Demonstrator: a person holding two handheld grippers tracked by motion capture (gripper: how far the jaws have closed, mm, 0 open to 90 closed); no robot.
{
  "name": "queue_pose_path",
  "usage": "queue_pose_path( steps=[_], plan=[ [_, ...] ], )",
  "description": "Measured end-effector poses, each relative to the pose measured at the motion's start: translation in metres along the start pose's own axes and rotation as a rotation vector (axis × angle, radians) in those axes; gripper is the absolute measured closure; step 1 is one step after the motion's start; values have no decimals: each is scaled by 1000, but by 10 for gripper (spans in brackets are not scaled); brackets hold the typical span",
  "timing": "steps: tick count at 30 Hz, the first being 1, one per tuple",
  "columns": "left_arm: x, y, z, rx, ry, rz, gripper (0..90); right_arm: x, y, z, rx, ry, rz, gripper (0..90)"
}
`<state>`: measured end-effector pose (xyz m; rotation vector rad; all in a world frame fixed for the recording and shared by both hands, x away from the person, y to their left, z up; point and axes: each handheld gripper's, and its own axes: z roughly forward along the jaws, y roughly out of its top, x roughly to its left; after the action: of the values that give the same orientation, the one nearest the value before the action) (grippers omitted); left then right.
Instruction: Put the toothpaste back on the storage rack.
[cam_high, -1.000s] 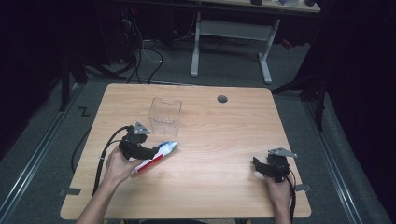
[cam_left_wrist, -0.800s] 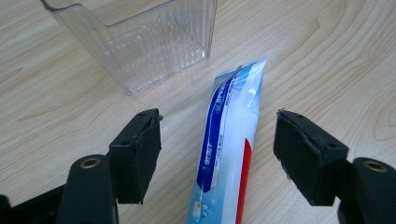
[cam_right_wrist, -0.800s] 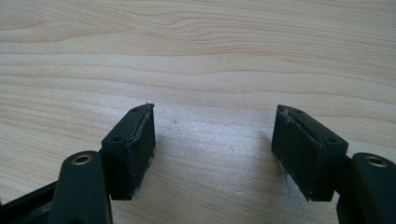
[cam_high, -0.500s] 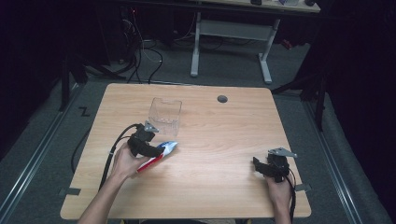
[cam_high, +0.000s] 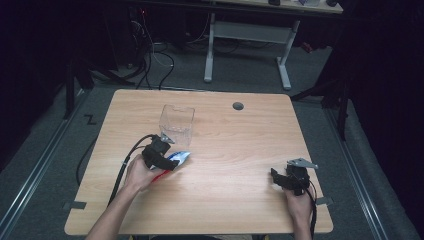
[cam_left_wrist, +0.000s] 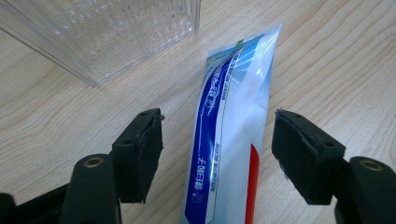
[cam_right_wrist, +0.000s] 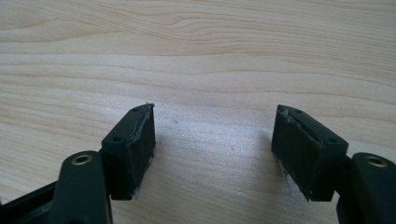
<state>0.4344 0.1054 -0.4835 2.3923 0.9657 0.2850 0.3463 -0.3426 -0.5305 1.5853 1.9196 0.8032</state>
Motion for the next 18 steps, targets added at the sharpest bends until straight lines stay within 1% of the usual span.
queue_pose_path(
  steps=[4,11,18],
  plan=[
    [0,0,6,24,-5,4,344,0,0,0,0,0,0,305],
    [-3,-1,13,47,-3,16,357,0,0,0,0,0,0,305],
    [-5,-1,21,80,5,22,367,0,0,0,0,0,0,305]
  ],
)
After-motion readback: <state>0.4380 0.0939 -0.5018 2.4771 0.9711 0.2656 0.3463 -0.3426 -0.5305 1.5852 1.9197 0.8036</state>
